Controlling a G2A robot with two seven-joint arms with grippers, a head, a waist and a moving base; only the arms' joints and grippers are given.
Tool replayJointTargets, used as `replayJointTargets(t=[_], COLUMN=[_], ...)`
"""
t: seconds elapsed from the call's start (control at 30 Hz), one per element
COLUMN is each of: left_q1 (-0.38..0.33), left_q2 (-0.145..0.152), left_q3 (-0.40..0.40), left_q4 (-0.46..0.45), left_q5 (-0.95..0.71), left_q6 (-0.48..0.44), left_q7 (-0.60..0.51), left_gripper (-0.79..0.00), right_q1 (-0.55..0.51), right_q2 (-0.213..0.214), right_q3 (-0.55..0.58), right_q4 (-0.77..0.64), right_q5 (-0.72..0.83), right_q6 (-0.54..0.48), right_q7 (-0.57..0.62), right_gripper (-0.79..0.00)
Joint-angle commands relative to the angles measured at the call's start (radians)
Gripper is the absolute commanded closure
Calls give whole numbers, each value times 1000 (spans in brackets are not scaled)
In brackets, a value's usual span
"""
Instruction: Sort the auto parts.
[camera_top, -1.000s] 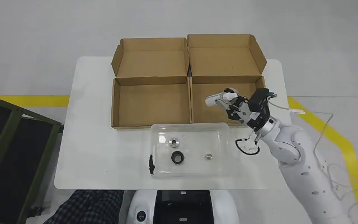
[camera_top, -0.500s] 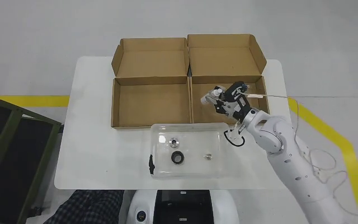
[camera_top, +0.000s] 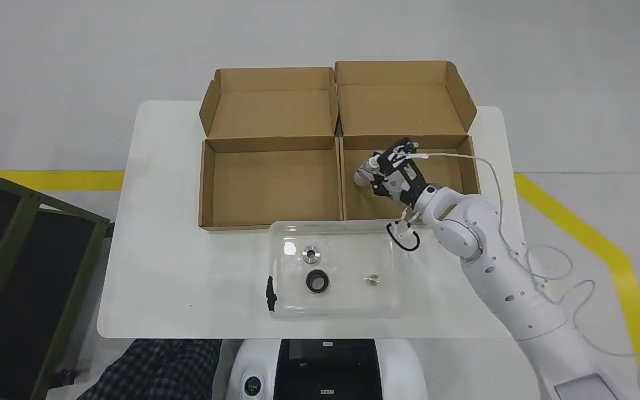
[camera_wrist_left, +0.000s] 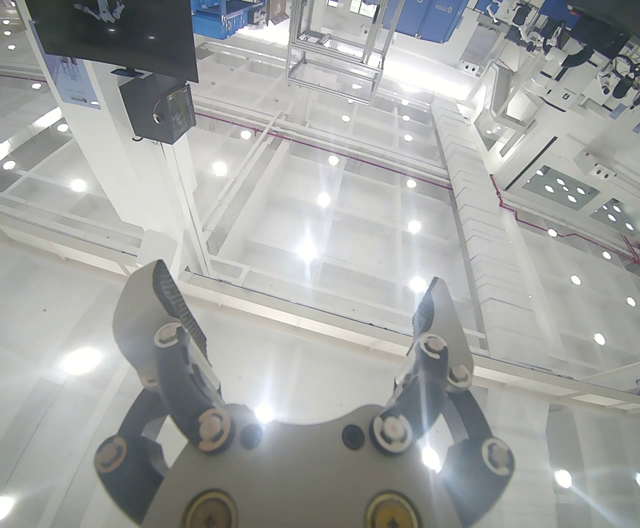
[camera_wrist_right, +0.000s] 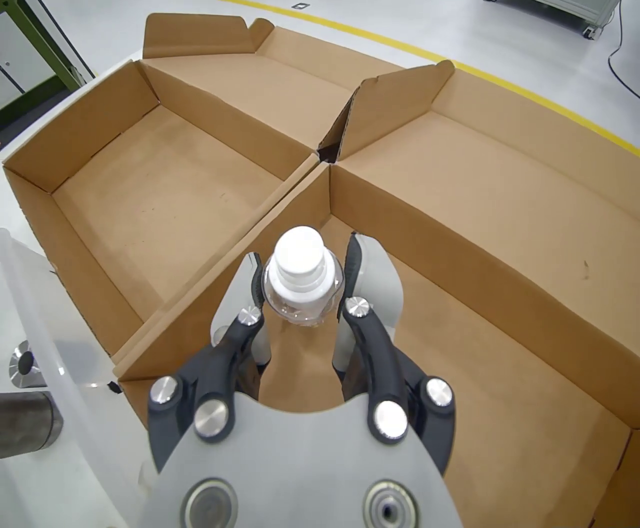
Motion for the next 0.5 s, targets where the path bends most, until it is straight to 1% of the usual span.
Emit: replayJointTargets(t=[0.0, 0.07, 0.1, 0.13, 0.17, 0.2, 0.27, 0.3, 0.33, 0.47], left_q1=[0, 0, 0, 0, 0, 0, 0, 0, 0, 0], left_q2=[0, 0, 0, 0, 0, 0, 0, 0, 0, 0], left_q3=[0, 0, 0, 0, 0, 0, 0, 0, 0, 0], left_q4=[0, 0, 0, 0, 0, 0, 0, 0, 0, 0], left_q5=[0, 0, 0, 0, 0, 0, 0, 0, 0, 0], left_q6=[0, 0, 0, 0, 0, 0, 0, 0, 0, 0], left_q7=[0, 0, 0, 0, 0, 0, 0, 0, 0, 0], left_gripper=[-785, -785, -785, -785, -785, -785, -785, -785, -785, -785], right_q1=[5, 7, 8, 8, 9, 9, 7, 5, 2, -22], right_q2=[-3, -6, -8, -9, -10, -11, -11, -11, -11, -4], right_q3=[-5, -8, -10, -10, -12, -12, -9, -7, -4, 23], right_q4=[7, 11, 13, 14, 15, 14, 8, 2, -4, -45], right_q5=[-2, -4, -5, -5, -6, -7, -16, -23, -28, -53], right_q6=[1, 4, 5, 5, 5, 4, 3, 2, 1, -14], right_q7=[1, 3, 3, 4, 4, 5, 6, 4, 3, 1], right_gripper=[-274, -382, -536, -585, -656, -690, -720, -763, -785, -785])
